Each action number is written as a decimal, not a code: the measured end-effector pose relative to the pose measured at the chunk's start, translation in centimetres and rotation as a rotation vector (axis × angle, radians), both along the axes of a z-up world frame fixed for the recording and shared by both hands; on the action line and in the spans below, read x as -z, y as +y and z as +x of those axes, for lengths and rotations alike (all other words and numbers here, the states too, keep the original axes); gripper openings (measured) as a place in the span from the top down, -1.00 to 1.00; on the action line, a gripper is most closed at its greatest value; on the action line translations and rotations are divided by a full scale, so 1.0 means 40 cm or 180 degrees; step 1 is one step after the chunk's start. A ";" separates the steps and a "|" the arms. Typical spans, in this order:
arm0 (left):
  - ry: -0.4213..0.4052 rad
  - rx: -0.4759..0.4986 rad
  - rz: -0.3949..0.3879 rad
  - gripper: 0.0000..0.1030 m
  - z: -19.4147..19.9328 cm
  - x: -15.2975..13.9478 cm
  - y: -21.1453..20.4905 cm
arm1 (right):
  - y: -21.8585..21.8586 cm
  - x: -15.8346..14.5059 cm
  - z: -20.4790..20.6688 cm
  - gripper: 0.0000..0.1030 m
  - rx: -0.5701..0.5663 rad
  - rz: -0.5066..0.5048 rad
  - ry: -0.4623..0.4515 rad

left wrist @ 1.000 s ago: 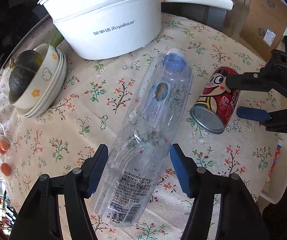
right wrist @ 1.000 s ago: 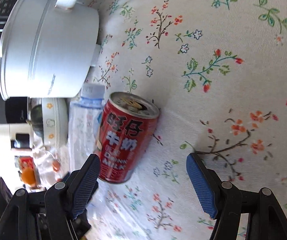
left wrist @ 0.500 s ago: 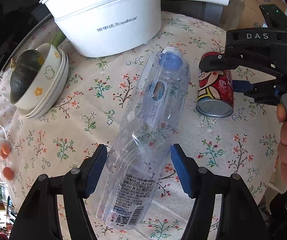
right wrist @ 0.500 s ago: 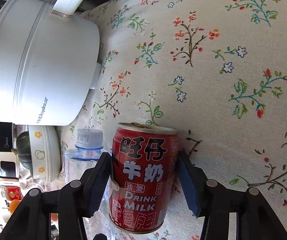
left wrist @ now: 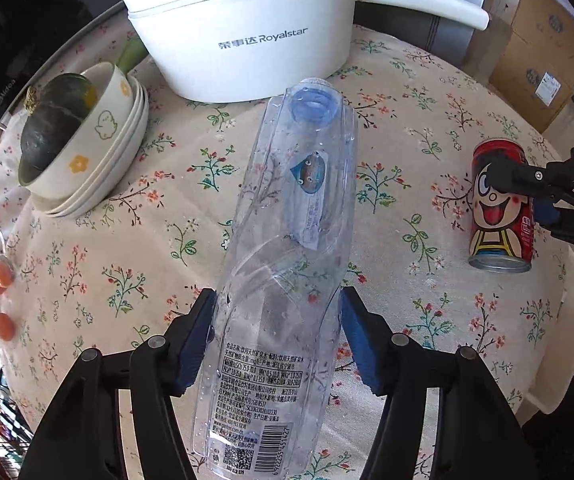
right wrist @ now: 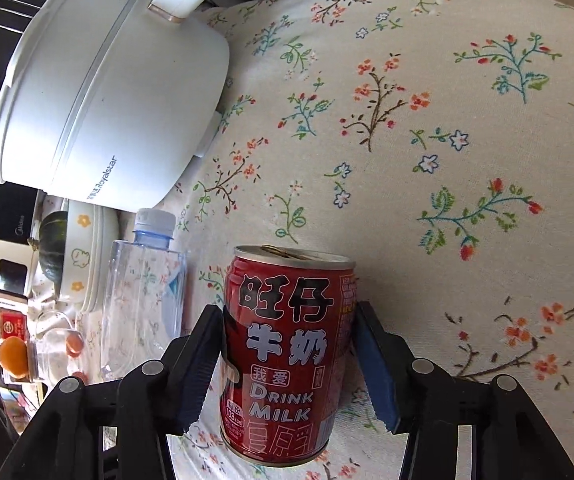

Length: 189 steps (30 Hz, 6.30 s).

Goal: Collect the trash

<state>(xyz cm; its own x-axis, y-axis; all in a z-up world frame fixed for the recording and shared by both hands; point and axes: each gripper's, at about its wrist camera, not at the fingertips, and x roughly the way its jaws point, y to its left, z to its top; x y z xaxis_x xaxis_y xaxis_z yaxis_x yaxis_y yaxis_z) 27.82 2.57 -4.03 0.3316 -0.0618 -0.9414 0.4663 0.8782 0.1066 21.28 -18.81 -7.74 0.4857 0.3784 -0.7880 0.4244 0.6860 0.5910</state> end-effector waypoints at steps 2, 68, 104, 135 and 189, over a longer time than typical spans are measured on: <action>-0.0026 -0.0009 -0.0081 -0.25 -0.009 -0.016 -0.002 | -0.017 -0.005 -0.017 -0.11 -0.0017 0.0000 -0.0038; 0.0930 0.0591 -0.1487 -0.28 -0.603 0.060 -0.461 | -0.479 -0.112 -0.579 -0.19 0.0064 -0.0884 0.0230; 0.1209 -0.0526 -0.1784 -0.43 -0.625 0.278 -0.576 | -0.440 -0.135 -0.592 -0.32 -0.0349 -0.0852 0.0087; 0.0620 -0.0575 -0.1353 -0.47 -0.597 0.053 -0.281 | -0.177 0.137 -0.549 0.35 -0.1571 -0.1206 0.1043; -0.0964 -0.0767 -0.0600 -0.74 -0.921 -0.185 -0.100 | 0.010 -0.251 -0.886 -0.86 -0.0699 -0.1845 -0.0564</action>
<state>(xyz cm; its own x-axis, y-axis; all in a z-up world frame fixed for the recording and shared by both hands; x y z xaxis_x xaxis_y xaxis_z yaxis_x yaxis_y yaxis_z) -9.01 -1.43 3.36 0.6174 -0.1102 -0.7789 0.2177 0.9754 0.0345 -14.16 -18.39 2.31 0.5868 0.0207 -0.8094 0.1677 0.9749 0.1465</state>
